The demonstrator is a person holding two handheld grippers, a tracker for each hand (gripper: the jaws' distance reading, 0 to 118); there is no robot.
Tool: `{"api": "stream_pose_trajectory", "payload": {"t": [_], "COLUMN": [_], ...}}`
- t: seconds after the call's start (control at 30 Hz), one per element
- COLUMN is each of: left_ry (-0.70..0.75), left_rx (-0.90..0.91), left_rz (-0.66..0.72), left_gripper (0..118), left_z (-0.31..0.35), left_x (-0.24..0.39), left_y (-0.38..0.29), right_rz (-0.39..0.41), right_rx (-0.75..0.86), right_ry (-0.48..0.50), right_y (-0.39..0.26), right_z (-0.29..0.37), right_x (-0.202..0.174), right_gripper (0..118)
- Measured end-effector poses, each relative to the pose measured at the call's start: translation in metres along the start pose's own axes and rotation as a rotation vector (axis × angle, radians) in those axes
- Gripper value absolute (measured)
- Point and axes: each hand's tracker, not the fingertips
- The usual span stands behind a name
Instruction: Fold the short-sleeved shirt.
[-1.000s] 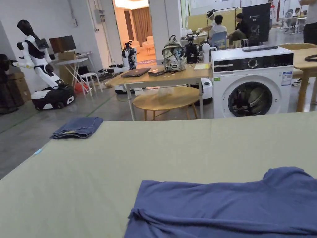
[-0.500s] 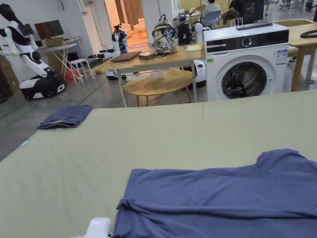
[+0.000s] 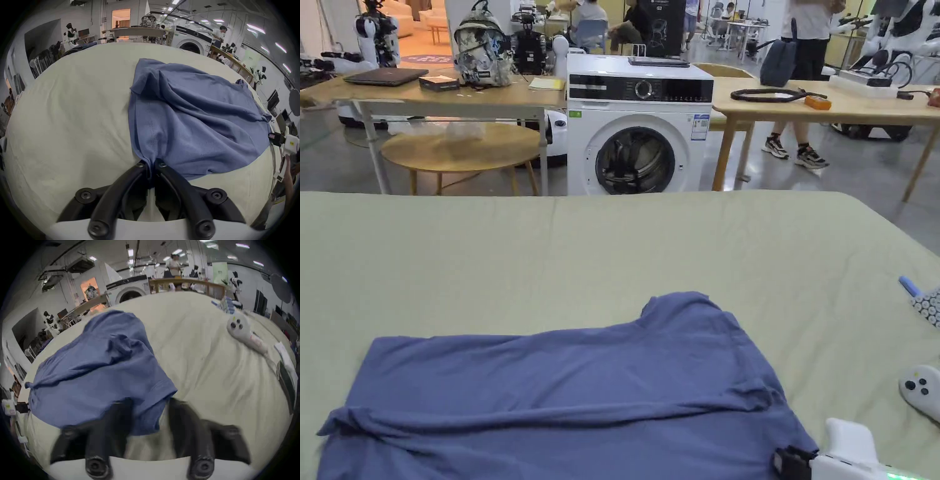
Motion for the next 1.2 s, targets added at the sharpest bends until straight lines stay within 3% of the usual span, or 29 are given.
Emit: {"api": "stream_pose_trajectory", "payload": {"t": [0.03,0.1,0.17,0.27,0.47,0.7,0.87,0.93,0.97,1.0,1.03,1.2], "left_ry": [-0.002,-0.020,-0.090,-0.049,-0.084,-0.133,-0.072,-0.079,-0.083,-0.021,-0.017,0.039], "left_rx": [0.002,-0.003,-0.001,0.176,0.193,0.155,0.105,0.079,0.063,0.058,0.083,0.295], "left_rz": [0.002,0.001,0.101,0.032,0.052,0.086,0.098,0.139,0.158,0.144,0.128,-0.042], "left_gripper": [2,1,0,0,0,0,0,4,18,35,35,39], "left_z": [0.000,0.000,0.012,0.056,0.100,0.140,0.143,0.133,0.127,0.126,0.131,0.167], "left_x": [0.000,-0.007,-0.016,-0.007,-0.010,-0.019,-0.019,-0.020,-0.019,-0.018,-0.018,0.002], "left_y": [0.000,0.002,0.005,0.008,0.012,-0.088,-0.156,-0.165,-0.167,-0.170,-0.174,-0.153], "right_rz": [0.007,0.005,-0.014,-0.013,-0.036,-0.070,-0.027,0.014,0.028,0.033,0.034,0.030], "right_rx": [-0.003,-0.035,-0.022,0.018,0.061,0.043,-0.009,-0.021,-0.034,-0.041,-0.040,0.063], "right_ry": [0.017,0.013,0.018,0.023,0.014,0.019,-0.022,-0.043,-0.060,-0.088,-0.080,-0.037], "right_y": [0.000,0.001,0.005,0.014,0.015,-0.051,-0.097,-0.109,-0.112,-0.113,-0.115,-0.103], "right_z": [0.002,0.005,0.011,0.033,0.077,0.138,0.151,0.142,0.137,0.135,0.133,0.151], "right_x": [-0.003,-0.004,-0.002,-0.005,-0.003,0.026,0.039,0.038,0.038,0.034,0.036,0.033], "right_gripper": [14,6,4,4,3,3,3,7,18,37,42,42]}}
